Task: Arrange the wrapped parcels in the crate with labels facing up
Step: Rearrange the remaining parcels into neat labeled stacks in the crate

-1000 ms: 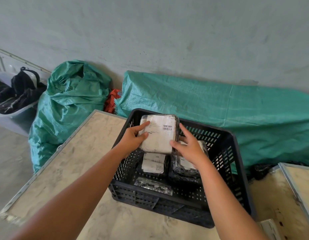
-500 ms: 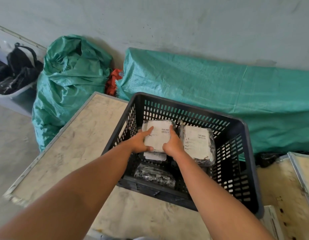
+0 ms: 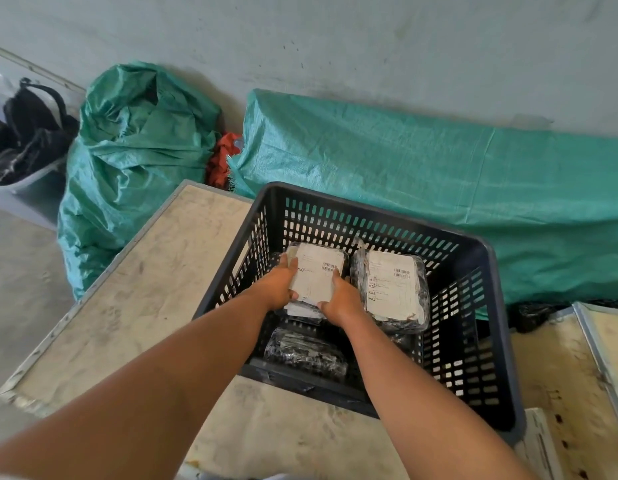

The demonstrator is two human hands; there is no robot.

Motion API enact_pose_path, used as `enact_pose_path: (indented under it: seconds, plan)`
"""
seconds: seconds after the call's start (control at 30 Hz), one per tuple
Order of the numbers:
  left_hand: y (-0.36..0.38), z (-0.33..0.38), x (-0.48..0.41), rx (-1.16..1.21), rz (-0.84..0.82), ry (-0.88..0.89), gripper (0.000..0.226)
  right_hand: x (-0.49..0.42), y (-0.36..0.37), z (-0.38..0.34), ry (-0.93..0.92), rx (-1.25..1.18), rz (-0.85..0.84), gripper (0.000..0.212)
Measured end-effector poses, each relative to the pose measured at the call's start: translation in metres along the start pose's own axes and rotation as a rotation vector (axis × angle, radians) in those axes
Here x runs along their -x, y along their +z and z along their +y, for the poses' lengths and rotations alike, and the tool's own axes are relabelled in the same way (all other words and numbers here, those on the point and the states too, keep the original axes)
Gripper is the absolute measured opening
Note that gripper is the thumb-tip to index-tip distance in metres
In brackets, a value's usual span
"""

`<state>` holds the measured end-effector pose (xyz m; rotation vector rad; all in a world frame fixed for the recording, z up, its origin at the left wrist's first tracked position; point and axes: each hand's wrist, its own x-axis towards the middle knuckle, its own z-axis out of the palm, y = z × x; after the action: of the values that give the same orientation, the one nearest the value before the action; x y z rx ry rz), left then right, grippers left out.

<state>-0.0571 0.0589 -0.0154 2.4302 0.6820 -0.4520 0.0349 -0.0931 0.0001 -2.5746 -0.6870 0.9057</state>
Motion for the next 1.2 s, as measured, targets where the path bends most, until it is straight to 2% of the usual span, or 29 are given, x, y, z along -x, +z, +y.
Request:
enact_pose_path:
  seconds: [0.23,0.47,0.53,0.63,0.73,0.83,0.9,1.03,1.13,1.2]
  plan:
    - [0.002,0.0,0.001,0.012,0.029,-0.027,0.097,0.002,0.004,-0.001,-0.022,0.004,0.059,0.094]
    - [-0.011,0.015,0.007,0.023,-0.027,-0.059,0.109,0.026,-0.028,-0.005,-0.143,-0.203,0.091,0.087]
    - [-0.022,0.022,0.013,-0.054,-0.039,-0.025,0.103,0.038,-0.041,0.001,-0.202,-0.272,0.037,0.079]
    - [-0.044,0.029,0.029,-0.111,-0.036,0.116,0.084,0.055,-0.059,0.025,-0.264,-0.323,-0.085,0.056]
    - [-0.056,0.027,0.053,-0.12,-0.17,0.228,0.073,0.068,-0.058,0.049,-0.256,-0.369,-0.235,0.038]
    - [-0.051,0.02,0.073,-0.12,-0.344,0.241,0.083,0.073,-0.046,0.062,-0.17,-0.447,-0.34,0.024]
    - [-0.043,0.018,0.08,-0.148,-0.446,0.24,0.086,0.072,-0.042,0.066,-0.137,-0.445,-0.413,0.025]
    - [-0.025,0.012,0.083,-0.143,-0.574,0.252,0.069,0.069,-0.034,0.067,-0.187,-0.304,-0.516,0.04]
    - [-0.02,0.009,0.082,-0.14,-0.559,0.225,0.07,0.065,-0.029,0.066,-0.286,-0.133,-0.516,0.04]
    - [-0.019,0.01,0.081,-0.134,-0.52,0.215,0.07,0.062,-0.031,0.067,-0.294,-0.155,-0.509,0.042]
